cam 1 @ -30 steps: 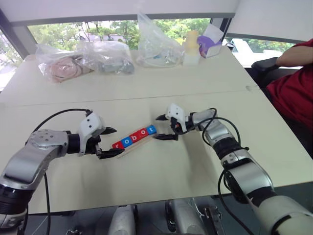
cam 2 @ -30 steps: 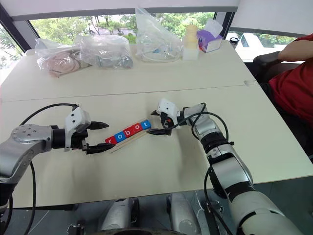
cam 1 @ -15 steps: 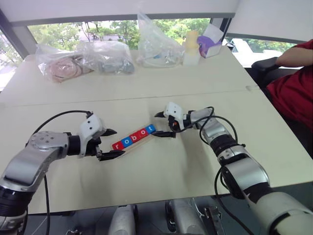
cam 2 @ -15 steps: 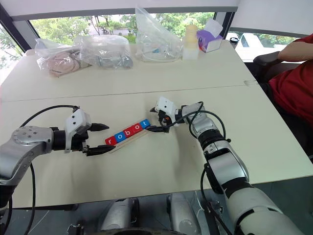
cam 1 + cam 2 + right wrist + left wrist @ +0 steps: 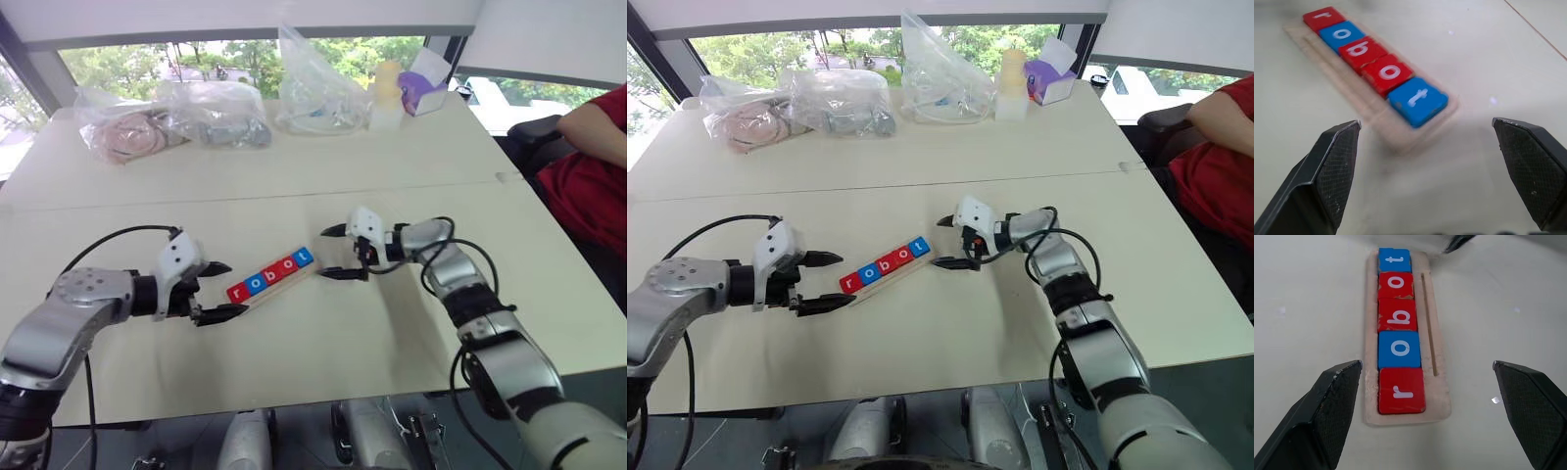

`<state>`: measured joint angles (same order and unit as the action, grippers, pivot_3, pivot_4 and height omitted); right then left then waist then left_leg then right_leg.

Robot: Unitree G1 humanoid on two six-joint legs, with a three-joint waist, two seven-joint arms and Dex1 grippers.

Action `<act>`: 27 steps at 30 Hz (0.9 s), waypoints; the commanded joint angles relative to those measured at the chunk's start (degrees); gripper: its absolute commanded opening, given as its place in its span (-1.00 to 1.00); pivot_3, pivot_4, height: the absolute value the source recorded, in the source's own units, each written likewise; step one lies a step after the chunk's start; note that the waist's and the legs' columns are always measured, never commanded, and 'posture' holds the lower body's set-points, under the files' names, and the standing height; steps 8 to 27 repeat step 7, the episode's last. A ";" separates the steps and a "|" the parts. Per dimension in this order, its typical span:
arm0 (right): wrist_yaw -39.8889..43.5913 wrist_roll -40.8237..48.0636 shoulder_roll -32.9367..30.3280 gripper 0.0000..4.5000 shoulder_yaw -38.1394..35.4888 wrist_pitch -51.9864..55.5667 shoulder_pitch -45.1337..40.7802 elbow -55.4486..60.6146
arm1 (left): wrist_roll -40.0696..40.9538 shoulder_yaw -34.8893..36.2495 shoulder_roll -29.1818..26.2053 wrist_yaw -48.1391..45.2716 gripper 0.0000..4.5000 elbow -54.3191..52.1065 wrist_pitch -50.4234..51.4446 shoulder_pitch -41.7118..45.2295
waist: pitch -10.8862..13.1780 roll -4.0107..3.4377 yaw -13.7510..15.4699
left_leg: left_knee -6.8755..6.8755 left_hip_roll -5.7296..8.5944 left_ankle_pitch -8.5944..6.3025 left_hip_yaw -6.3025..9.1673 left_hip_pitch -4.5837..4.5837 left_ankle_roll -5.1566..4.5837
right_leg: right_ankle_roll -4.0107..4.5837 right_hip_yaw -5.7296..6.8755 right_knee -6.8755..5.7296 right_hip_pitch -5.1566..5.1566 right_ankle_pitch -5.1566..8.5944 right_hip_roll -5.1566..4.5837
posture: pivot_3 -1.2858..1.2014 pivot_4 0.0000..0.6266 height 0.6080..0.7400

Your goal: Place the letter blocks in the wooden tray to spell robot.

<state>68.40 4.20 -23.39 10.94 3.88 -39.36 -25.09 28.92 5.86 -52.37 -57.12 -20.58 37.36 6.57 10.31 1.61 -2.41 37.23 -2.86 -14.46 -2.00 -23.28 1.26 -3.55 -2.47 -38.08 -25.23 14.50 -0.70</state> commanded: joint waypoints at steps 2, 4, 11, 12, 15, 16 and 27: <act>-5.36 8.85 -4.72 0.99 -7.37 17.96 11.84 26.83 | 3.73 10.64 -1.17 1.15 1.00 -5.81 3.10 -7.90 | -0.01 0.00 -0.01 | -0.02 -0.01 0.00 0.01 -0.01 0.00 | 0.00 0.00 0.00 -0.01 0.00 0.00 | 0.03 -0.52 1.00; -9.21 12.17 -5.39 0.99 -10.08 25.37 17.08 35.62 | 5.28 14.58 -0.42 2.09 1.00 -7.90 4.54 -11.75 | -0.01 0.00 -0.06 | -0.04 -0.02 0.00 0.05 0.03 0.00 | 0.01 -0.01 0.00 0.00 0.01 0.00 | 0.03 -0.52 1.00; -15.51 16.82 -4.94 0.99 -14.62 34.86 23.88 45.69 | 7.43 18.11 1.71 4.80 1.00 -9.66 6.50 -14.82 | -0.01 0.00 -0.08 | -0.03 -0.03 0.02 0.07 0.11 0.03 | 0.05 -0.01 0.00 0.04 0.03 0.02 | 0.03 -0.52 1.00; -15.51 16.82 -4.94 0.99 -14.62 34.86 23.88 45.69 | 7.43 18.11 1.71 4.80 1.00 -9.66 6.50 -14.82 | -0.01 0.00 -0.08 | -0.03 -0.03 0.02 0.07 0.11 0.03 | 0.05 -0.01 0.00 0.04 0.03 0.02 | 0.03 -0.52 1.00; -15.51 16.82 -4.94 0.99 -14.62 34.86 23.88 45.69 | 7.43 18.11 1.71 4.80 1.00 -9.66 6.50 -14.82 | -0.01 0.00 -0.08 | -0.03 -0.03 0.02 0.07 0.11 0.03 | 0.05 -0.01 0.00 0.04 0.03 0.02 | 0.03 -0.52 1.00; -15.51 16.82 -4.94 0.99 -14.62 34.86 23.88 45.69 | 7.43 18.11 1.71 4.80 1.00 -9.66 6.50 -14.82 | -0.01 0.00 -0.08 | -0.03 -0.03 0.02 0.07 0.11 0.03 | 0.05 -0.01 0.00 0.04 0.03 0.02 | 0.03 -0.52 1.00; -15.51 16.82 -4.94 0.99 -14.62 34.86 23.88 45.69 | 7.43 18.11 1.71 4.80 1.00 -9.66 6.50 -14.82 | -0.01 0.00 -0.08 | -0.03 -0.03 0.02 0.07 0.11 0.03 | 0.05 -0.01 0.00 0.04 0.03 0.02 | 0.03 -0.52 1.00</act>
